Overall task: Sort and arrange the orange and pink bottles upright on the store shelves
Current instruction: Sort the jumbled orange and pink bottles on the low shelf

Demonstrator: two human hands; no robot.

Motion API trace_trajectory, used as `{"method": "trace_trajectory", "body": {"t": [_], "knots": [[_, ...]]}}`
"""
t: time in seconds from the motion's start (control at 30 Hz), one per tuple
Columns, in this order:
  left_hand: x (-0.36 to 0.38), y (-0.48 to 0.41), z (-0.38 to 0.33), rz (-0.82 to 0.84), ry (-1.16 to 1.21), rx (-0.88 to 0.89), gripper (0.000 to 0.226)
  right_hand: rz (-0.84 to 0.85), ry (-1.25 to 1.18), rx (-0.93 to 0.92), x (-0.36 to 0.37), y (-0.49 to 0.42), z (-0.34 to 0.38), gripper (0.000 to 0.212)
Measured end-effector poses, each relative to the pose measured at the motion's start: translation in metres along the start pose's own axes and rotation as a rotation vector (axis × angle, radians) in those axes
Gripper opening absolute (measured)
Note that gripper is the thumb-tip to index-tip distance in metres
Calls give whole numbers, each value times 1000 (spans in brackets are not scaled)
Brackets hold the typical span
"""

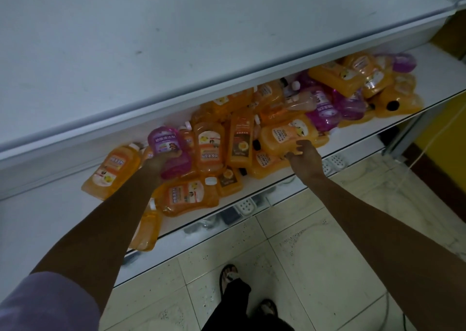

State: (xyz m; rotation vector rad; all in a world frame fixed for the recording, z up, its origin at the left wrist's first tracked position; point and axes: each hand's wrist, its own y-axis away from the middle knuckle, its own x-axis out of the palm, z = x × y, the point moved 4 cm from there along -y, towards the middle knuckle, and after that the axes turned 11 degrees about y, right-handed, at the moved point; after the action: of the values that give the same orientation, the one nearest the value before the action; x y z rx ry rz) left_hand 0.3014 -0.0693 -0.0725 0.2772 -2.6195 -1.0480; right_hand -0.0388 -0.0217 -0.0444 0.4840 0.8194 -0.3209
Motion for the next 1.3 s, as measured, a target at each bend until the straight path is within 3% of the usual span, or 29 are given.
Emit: {"method": "trace_trajectory", "body": {"t": [0.07, 0.13, 0.3, 0.47, 0.6, 0.67, 0.77, 0.93, 1.07, 1.2, 1.3], "knots": [[6, 7, -1, 2, 152, 48, 46, -19, -14, 7, -8, -4, -4, 45], [14, 13, -1, 3, 255, 102, 53, -57, -72, 47, -19, -10, -10, 41], [61, 36, -10, 33, 188, 281, 53, -169, -102, 78, -54, -36, -23, 32], [149, 61, 5, 120, 198, 315, 40, -169, -23, 28, -83, -87, -44, 43], [208, 75, 45, 144, 255, 227, 34, -22, -50, -23, -93, -127, -60, 50], [231, 79, 63, 121, 280, 208, 40, 59, -127, 4, -94, -146, -67, 52], [252, 89, 86, 59, 272, 204, 29, 199, -237, 91, -84, -160, -73, 56], [253, 113, 123, -15, 181, 211, 66, 310, -463, 249, -69, -165, -81, 75], [246, 130, 137, -97, 83, 224, 83, 438, -578, 306, -73, -170, -76, 70], [232, 142, 149, -166, 35, 205, 81, 586, -740, 348, -75, -168, -64, 59], [229, 148, 157, -195, 57, 218, 81, 573, -835, 470, -81, -164, -66, 60]]}}
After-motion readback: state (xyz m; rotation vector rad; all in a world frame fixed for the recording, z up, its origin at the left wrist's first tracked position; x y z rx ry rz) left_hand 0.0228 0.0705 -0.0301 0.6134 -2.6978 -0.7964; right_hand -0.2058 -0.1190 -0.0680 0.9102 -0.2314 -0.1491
